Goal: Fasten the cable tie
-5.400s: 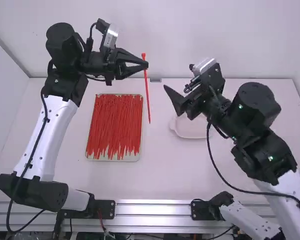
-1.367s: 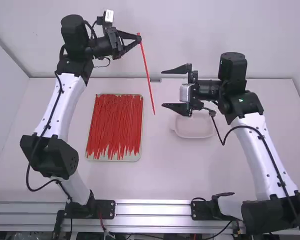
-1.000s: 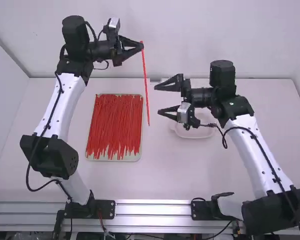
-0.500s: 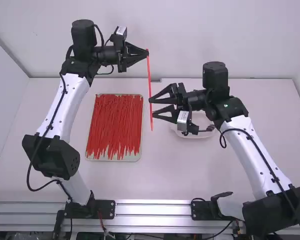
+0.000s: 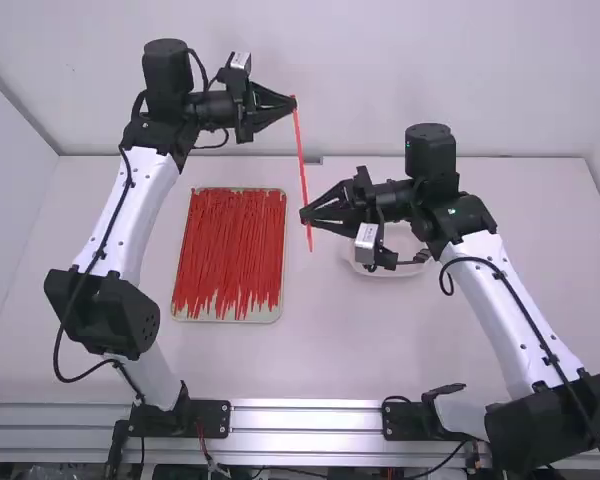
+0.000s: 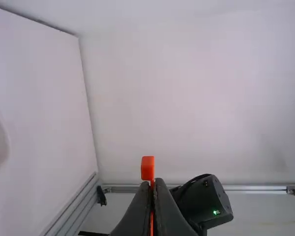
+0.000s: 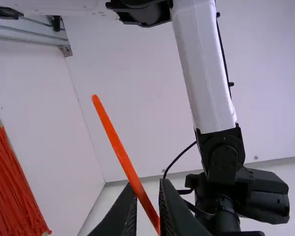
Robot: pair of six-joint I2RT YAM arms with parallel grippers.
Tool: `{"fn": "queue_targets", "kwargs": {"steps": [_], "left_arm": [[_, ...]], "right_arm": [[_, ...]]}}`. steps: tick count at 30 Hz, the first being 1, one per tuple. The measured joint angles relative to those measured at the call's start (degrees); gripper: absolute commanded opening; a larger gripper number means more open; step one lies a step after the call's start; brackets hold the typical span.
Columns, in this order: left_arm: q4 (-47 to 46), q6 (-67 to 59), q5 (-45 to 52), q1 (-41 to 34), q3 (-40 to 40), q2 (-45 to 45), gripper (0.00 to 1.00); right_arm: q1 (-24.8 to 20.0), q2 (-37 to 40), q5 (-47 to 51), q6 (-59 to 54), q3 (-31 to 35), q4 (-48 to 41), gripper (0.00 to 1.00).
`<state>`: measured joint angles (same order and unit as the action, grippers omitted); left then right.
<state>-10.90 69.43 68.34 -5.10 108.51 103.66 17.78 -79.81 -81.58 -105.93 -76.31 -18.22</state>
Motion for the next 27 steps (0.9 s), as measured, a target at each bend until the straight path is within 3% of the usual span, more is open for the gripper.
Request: {"fn": "queue_targets", "kwargs": {"steps": [4,7,12,27], "left_arm": [[0.0,0.0,0.0,0.0,0.0,0.0,0.02],[0.0,-0.5,0.0,0.0,0.0,0.0,0.02],[0.0,-0.5,0.0,0.0,0.0,0.0,0.02],[0.0,-0.5,0.0,0.0,0.0,0.0,0.02]], "right_arm": [[0.0,0.0,-0.1,-0.1,0.0,0.0,0.00],[0.0,0.0,-0.1,0.0,0.0,0.0,0.00],[-0.3,0.0,-0.1,-0.2,0.0,0.0,0.13],[-1.3,0.0,-0.1,-0.8,0.1,1.8,0.09]]}}
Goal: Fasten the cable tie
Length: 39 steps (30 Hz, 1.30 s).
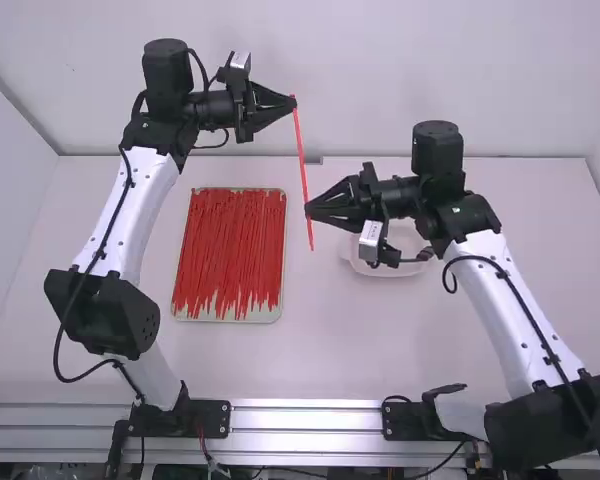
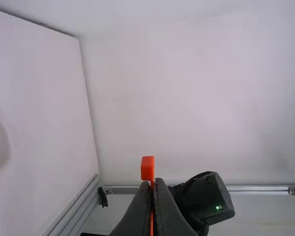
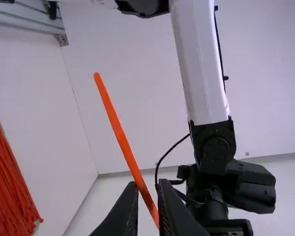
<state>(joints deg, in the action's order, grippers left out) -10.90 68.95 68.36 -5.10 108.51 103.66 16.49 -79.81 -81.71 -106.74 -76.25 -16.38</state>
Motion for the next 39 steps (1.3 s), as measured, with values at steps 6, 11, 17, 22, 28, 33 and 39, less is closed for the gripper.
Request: {"fn": "queue_targets", "kwargs": {"steps": [6,11,17,22,28,33,39], "left_arm": [[0.0,0.0,0.0,0.0,0.0,0.0,0.02],[0.0,-0.6,0.0,0.0,0.0,0.0,0.02],[1.1,-5.7,0.5,0.0,0.0,0.0,0.02],[0.3,-18.6,2.6,0.0,0.0,0.0,0.02],[-6.2,-37.2,3.7,0.0,0.0,0.0,0.02],[-9.0,-44.2,3.7,0.0,0.0,0.0,0.02],[-8.2,-47.5,3.7,0.0,0.0,0.0,0.02]], "right_arm": [[0.1,0.0,0.0,0.3,0.0,1.2,0.08],[-0.1,0.0,0.0,0.3,0.0,1.2,0.00],[-0.2,0.0,0.0,5.3,0.0,1.2,0.00],[1.1,0.0,0.0,17.9,0.0,1.2,0.00],[1.7,0.0,0.2,37.5,0.0,1.2,0.00],[1.7,0.0,0.2,48.8,0.0,1.2,0.00],[1.3,0.0,0.4,59.5,0.0,2.2,0.00]]}}
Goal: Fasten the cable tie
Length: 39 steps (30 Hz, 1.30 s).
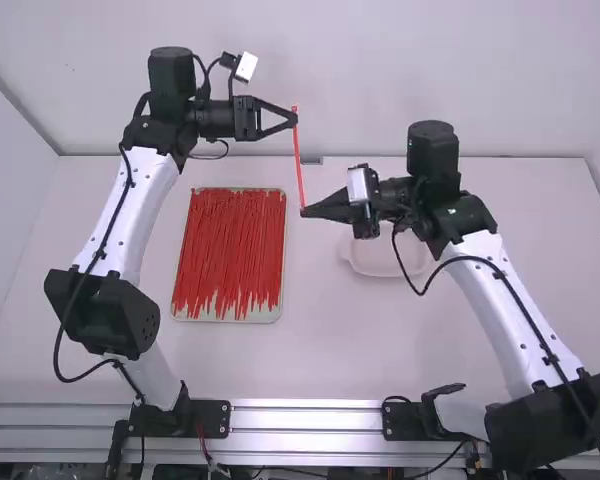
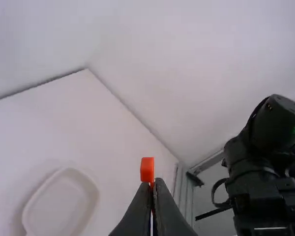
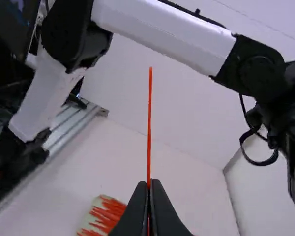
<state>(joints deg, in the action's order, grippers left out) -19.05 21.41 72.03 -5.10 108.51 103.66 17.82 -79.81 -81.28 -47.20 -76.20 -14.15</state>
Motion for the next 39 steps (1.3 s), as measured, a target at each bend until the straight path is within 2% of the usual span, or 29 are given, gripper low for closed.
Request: {"fn": "queue_targets", "kwargs": {"steps": [7,15,23,29,34,39], "left_arm": [[2.3,-1.4,1.6,0.0,-0.3,0.0,0.02],[4.4,-17.0,8.5,-0.1,-4.5,0.0,0.02],[4.8,-30.5,9.4,-0.1,-8.1,0.0,0.02],[8.5,-33.6,9.4,0.0,-8.1,0.0,0.02],[11.2,-34.4,9.4,0.0,-8.1,0.0,0.02],[12.2,-37.9,9.4,0.0,-8.1,0.0,0.02]], "right_arm": [[0.2,0.0,-2.6,5.1,0.0,2.2,0.00],[0.9,0.0,-3.4,15.5,0.1,5.8,0.00],[1.0,-2.2,2.3,34.2,0.5,12.9,0.00],[0.6,-4.9,8.6,53.4,1.1,28.3,0.00],[-1.2,-8.7,10.6,68.0,1.1,36.3,0.00],[-2.0,-12.3,9.9,79.3,1.2,37.3,0.00]]}}
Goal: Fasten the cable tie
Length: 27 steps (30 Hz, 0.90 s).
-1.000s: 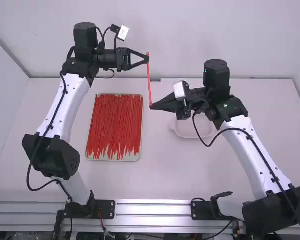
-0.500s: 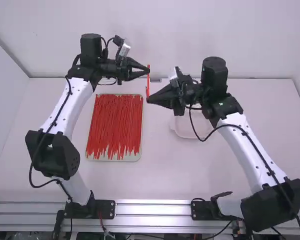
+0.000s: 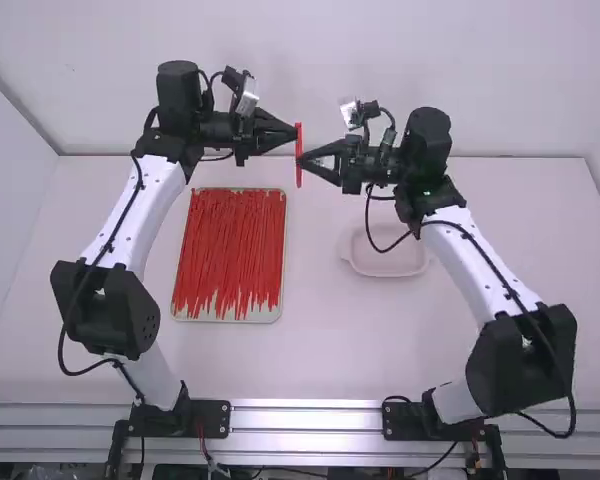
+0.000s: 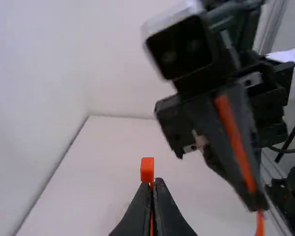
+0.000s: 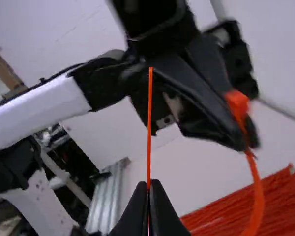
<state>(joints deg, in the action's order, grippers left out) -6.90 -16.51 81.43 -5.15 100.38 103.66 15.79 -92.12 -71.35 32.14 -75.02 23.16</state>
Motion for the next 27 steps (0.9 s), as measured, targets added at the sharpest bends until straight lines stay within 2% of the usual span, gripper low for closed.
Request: {"fn": "queue_targets", "kwargs": {"steps": [9,15,27], "left_arm": [[0.0,-8.0,-0.7,0.0,0.0,0.0,0.02],[1.6,-9.6,-1.5,0.0,0.0,0.0,0.02],[5.3,-15.1,1.2,0.8,0.0,0.0,0.02]], "right_arm": [[2.8,-0.7,-1.7,7.6,0.5,-1.4,0.00],[2.4,-0.7,-0.9,10.4,0.5,-1.0,0.00],[2.2,-0.7,-0.3,15.0,0.5,6.2,0.00]]}}
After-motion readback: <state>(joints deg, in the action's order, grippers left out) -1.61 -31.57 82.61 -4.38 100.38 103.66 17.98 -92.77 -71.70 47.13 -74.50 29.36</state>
